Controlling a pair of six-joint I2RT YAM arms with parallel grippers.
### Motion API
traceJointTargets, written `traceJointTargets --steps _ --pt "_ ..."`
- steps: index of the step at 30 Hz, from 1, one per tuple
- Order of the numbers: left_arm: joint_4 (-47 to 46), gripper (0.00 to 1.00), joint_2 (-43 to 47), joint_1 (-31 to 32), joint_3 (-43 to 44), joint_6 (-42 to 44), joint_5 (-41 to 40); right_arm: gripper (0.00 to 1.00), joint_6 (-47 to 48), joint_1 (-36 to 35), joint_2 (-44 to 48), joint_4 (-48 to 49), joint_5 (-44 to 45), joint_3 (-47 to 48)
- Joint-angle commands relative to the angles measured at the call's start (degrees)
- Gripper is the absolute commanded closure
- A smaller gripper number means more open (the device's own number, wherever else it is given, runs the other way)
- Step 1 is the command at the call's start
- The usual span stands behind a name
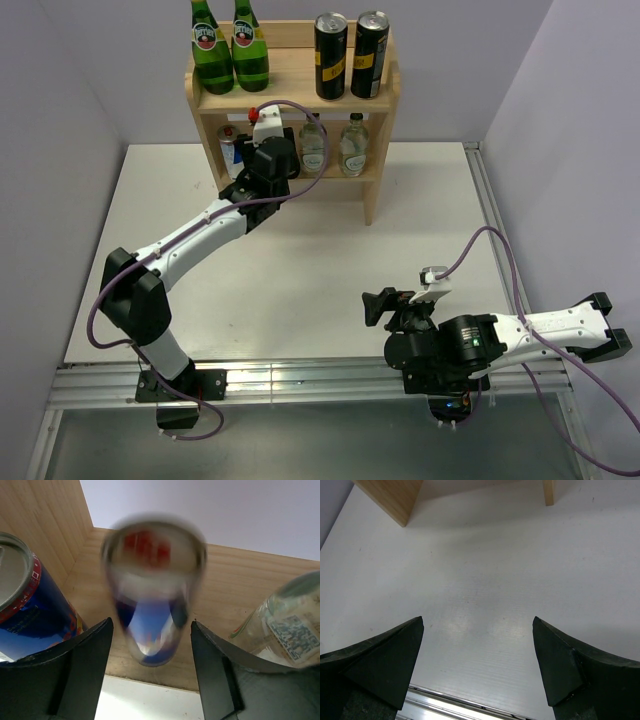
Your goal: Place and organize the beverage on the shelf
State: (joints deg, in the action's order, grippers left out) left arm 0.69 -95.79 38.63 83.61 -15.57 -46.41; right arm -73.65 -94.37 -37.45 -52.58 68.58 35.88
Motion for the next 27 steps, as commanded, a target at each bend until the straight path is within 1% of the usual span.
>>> traceJointTargets --steps 1,17,20,21,23,24,27 --pt "-2.4 0.30 -0.4 -0.3 1.7 -0.7 -0.9 0.04 -1.6 -0.5 0.4 0.5 3.1 -0.6" --pt "-1.4 0.29 0.2 -0.4 1.2 -1.7 -0.4 0.04 -1.8 -0.5 0.3 0.5 3.3 -0.8" --pt "-0.9 0.24 0.9 -0.2 0.9 -2.1 -0.4 0.04 -1.9 -0.4 0.1 0.3 3.3 -0.6" --pt "-0.9 0.16 1.1 0.0 0.7 -2.1 -0.5 0.04 -2.0 -0.5 0.1 0.2 3.3 -0.6" --pt "-0.9 0.10 2.0 0.4 -0.2 -2.3 -0.5 0.04 -2.0 -0.5 0.1 0.2 3.3 -0.6" --pt "0.6 0.07 2.3 0.6 -0.4 -2.4 -0.7 0.04 -2.0 -0.5 0.2 0.3 3.4 -0.6" --pt "1.2 0.05 3.3 1.2 -1.7 -2.9 -1.0 0.04 -1.9 -0.5 0.2 0.4 3.4 -0.7"
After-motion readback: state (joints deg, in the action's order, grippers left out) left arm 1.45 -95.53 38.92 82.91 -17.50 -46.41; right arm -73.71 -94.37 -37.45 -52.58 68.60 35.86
